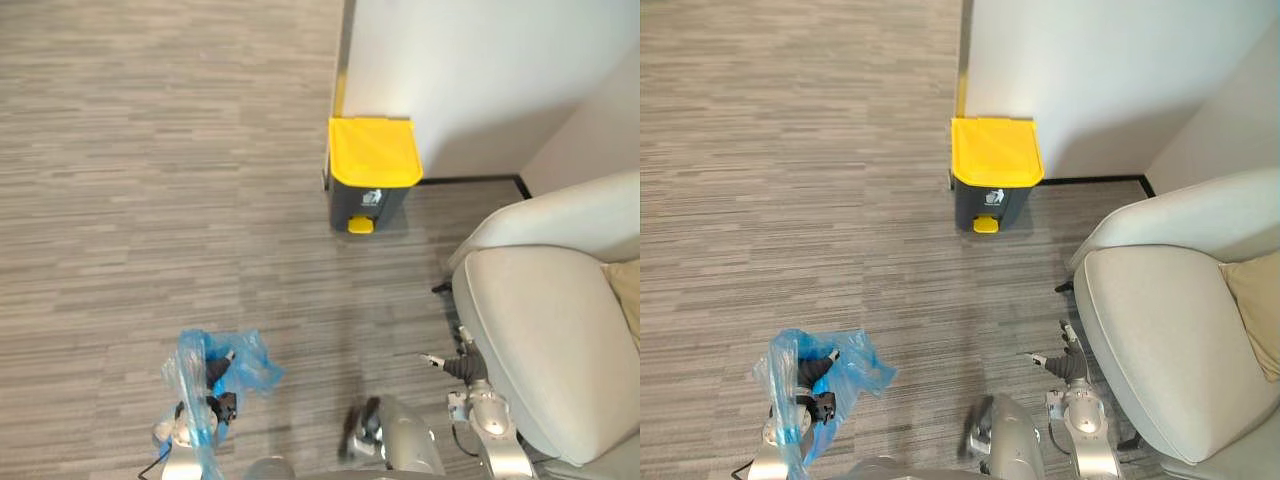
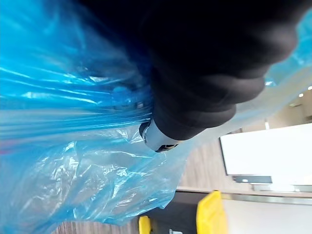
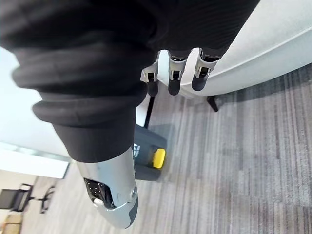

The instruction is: Gather rubbish on tea table into small bin, then transfer packed bag to large trash can.

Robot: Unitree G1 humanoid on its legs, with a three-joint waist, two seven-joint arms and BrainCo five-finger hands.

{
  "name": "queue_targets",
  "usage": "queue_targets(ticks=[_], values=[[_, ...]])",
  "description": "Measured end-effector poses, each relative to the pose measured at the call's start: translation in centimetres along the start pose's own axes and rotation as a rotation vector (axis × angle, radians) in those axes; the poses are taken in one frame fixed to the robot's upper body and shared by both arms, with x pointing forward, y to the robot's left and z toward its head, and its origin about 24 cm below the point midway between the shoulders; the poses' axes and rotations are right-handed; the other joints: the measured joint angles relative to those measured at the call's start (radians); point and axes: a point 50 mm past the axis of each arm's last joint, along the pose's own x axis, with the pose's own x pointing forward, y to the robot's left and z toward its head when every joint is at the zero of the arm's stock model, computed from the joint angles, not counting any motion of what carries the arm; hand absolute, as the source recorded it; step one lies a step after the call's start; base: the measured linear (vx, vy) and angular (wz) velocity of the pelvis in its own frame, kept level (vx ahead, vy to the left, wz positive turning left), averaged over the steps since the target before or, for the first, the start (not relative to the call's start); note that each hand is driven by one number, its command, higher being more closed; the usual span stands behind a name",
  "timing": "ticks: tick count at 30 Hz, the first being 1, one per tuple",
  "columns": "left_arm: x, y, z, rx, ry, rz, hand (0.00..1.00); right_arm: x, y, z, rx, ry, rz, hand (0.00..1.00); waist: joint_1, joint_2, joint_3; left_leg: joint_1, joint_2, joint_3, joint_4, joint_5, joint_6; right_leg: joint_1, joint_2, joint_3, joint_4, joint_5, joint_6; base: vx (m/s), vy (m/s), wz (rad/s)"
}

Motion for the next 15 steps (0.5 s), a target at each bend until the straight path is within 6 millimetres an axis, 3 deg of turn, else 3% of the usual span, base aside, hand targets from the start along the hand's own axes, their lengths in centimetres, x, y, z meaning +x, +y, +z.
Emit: queue_targets(ticks=[1, 2, 3, 4, 5, 6, 7, 8, 9, 12, 13, 14, 15], values=[[0.0, -0.4, -0.6, -0.014, 0.033, -0.001, 1.0, 0.1, -0.3, -0.4, -0.01, 0.025, -0.006, 0.0, 0.006, 0.04, 0.002, -0.008, 0.037, -0.01, 0.065, 0.016, -0.039, 0.001, 0.01, -0.013, 0.073, -0.06, -0.008, 0.63, -0.069, 0.04], [-0.1, -0.5, -1.1, -0.023, 0.055, 0.001, 1.0, 0.1, -0.3, -0.4, -0.012, 0.031, -0.003, 0.0, 0.001, 0.04, 0.006, -0.068, 0.043, -0.031, 0.21, 0.119, -0.072, 0.012, -0.006, -0.014, 0.124, -0.13, -0.003, 0.75, -0.112, -0.02], [-0.2, -0.9, -1.2, -0.036, 0.063, -0.001, 1.0, 0.1, -0.4, -0.4, -0.014, 0.032, -0.004, 0.0, -0.002, 0.039, 0.02, -0.121, 0.047, -0.047, 0.357, 0.268, -0.048, 0.07, -0.007, -0.013, 0.112, -0.165, -0.001, 0.72, -0.158, -0.01], [-0.8, -1.3, -1.9, -0.068, 0.093, 0.004, 1.0, 0.2, -0.6, -0.1, -0.016, 0.018, -0.011, 0.0, 0.01, 0.059, 0.031, -0.207, 0.098, -0.068, 0.581, 0.405, -0.052, 0.189, 0.031, -0.005, 0.022, -0.178, 0.012, 0.69, -0.137, -0.15], [-1.0, -1.6, -2.0, -0.077, 0.094, 0.002, 1.0, 0.2, -0.6, 0.0, -0.014, 0.014, -0.015, 0.0, 0.019, 0.07, 0.034, -0.256, 0.125, -0.075, 0.701, 0.361, -0.045, 0.251, 0.056, 0.001, -0.024, -0.179, 0.014, 0.64, -0.076, -0.34], [-1.1, -1.7, -1.9, -0.082, 0.089, -0.001, 1.0, 0.2, -0.4, 0.5, 0.004, -0.004, -0.026, 0.0, 0.03, 0.073, 0.035, -0.365, 0.146, -0.087, 0.861, 0.273, -0.013, 0.352, 0.081, 0.022, -0.092, -0.184, 0.018, 0.59, 0.003, -0.47], [-1.2, -1.7, -1.8, -0.084, 0.083, -0.003, 1.0, 0.3, -0.2, 1.4, 0.024, -0.043, -0.027, 0.0, 0.053, 0.052, 0.04, -0.467, 0.141, -0.078, 0.888, 0.207, 0.027, 0.43, 0.088, 0.053, -0.159, -0.195, 0.029, 0.58, 0.008, -0.54], [-1.2, -1.8, -1.8, -0.084, 0.08, -0.004, 1.0, 0.4, -0.1, 1.7, 0.028, -0.059, -0.027, 0.0, 0.066, 0.046, 0.043, -0.511, 0.132, -0.068, 0.862, 0.183, 0.04, 0.461, 0.089, 0.073, -0.183, -0.198, 0.032, 0.66, 0.05, -0.87], [-1.4, -1.7, -1.9, -0.082, 0.082, -0.007, 1.0, 0.8, -0.1, 2.2, 0.029, -0.075, -0.027, 0.0, 0.095, 0.025, 0.048, -0.598, 0.106, -0.051, 0.71, 0.145, 0.071, 0.51, 0.082, 0.127, -0.218, -0.212, 0.052, 0.53, 0.079, -0.84], [-1.8, -1.5, -2.5, -0.077, 0.103, -0.002, 1.0, 1.2, -0.2, 1.9, 0.019, -0.053, -0.029, 0.0, 0.101, 0.012, 0.059, -0.663, 0.036, -0.079, 0.381, 0.149, 0.053, 0.59, 0.054, 0.18, -0.223, -0.271, 0.104, 0.55, 0.165, -0.66], [-2.1, -1.5, -2.9, -0.077, 0.116, -0.001, 1.0, 1.0, -0.6, 1.0, 0.016, -0.018, -0.043, 0.0, 0.1, 0.021, 0.053, -0.646, 0.006, -0.089, 0.169, 0.209, 0.015, 0.626, 0.047, 0.196, -0.222, -0.308, 0.132, 0.58, 0.255, -0.68], [-2.5, -1.3, -3.3, -0.076, 0.131, 0.006, 1.0, 0.7, -1.2, 0.1, 0.002, 0.014, -0.068, 0.0, 0.105, 0.044, 0.038, -0.633, 0.007, -0.11, 0.098, 0.39, 0.058, 0.654, 0.057, 0.235, -0.203, -0.36, 0.166, 0.73, 0.344, -0.62], [-2.2, -0.7, -3.3, -0.062, 0.129, 0.018, 1.0, 0.6, -0.6, -0.6, 0.016, 0.056, -0.06, 0.0, 0.097, -0.005, 0.029, -0.632, -0.029, -0.091, 0.143, 0.338, 0.114, 0.657, 0.006, 0.247, -0.164, -0.384, 0.182, 0.63, 0.286, -0.4]])
